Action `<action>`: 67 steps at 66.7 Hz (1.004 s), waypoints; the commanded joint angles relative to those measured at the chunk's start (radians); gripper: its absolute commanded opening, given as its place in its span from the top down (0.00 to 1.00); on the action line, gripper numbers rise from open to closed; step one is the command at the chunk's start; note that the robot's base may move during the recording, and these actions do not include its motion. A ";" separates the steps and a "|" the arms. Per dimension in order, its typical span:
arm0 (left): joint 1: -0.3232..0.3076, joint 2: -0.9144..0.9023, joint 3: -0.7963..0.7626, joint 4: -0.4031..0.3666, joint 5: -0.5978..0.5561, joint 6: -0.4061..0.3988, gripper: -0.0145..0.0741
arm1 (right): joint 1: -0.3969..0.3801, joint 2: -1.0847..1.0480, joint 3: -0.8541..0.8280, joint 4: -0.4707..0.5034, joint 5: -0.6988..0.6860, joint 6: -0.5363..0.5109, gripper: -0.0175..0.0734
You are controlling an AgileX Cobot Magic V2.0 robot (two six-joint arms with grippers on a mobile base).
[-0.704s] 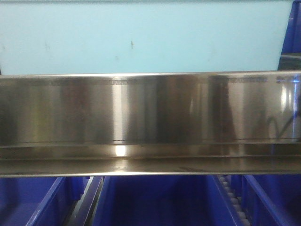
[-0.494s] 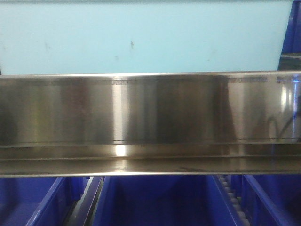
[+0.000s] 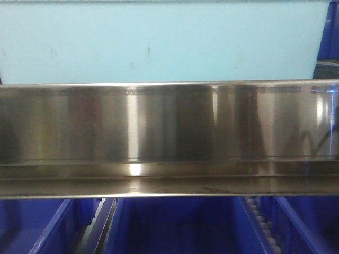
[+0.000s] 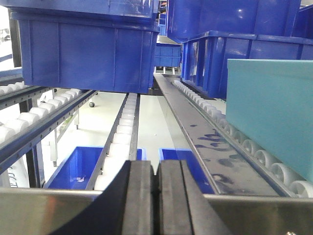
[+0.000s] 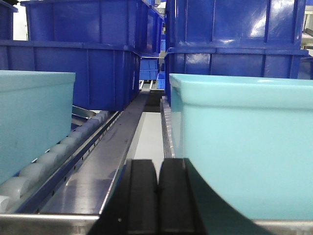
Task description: Move two blue bins to right shelf middle
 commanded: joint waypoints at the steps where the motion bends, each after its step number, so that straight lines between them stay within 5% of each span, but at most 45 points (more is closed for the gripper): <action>1: -0.006 -0.004 -0.002 -0.006 -0.024 -0.002 0.96 | 0.002 -0.001 -0.001 -0.007 -0.019 -0.006 0.99; 19: -0.006 -0.004 -0.002 -0.012 -0.111 -0.002 0.96 | 0.002 -0.001 -0.026 -0.007 -0.059 -0.006 0.99; 30: -0.006 -0.004 -0.142 -0.033 0.092 -0.002 0.96 | 0.002 -0.001 -0.205 -0.007 0.118 -0.006 0.99; 40: -0.006 0.042 -0.319 -0.007 0.140 -0.002 0.96 | 0.002 0.077 -0.367 -0.007 0.215 -0.006 0.99; 67: -0.006 0.562 -0.805 0.022 0.383 -0.002 0.96 | 0.002 0.614 -0.911 -0.007 0.556 -0.006 0.99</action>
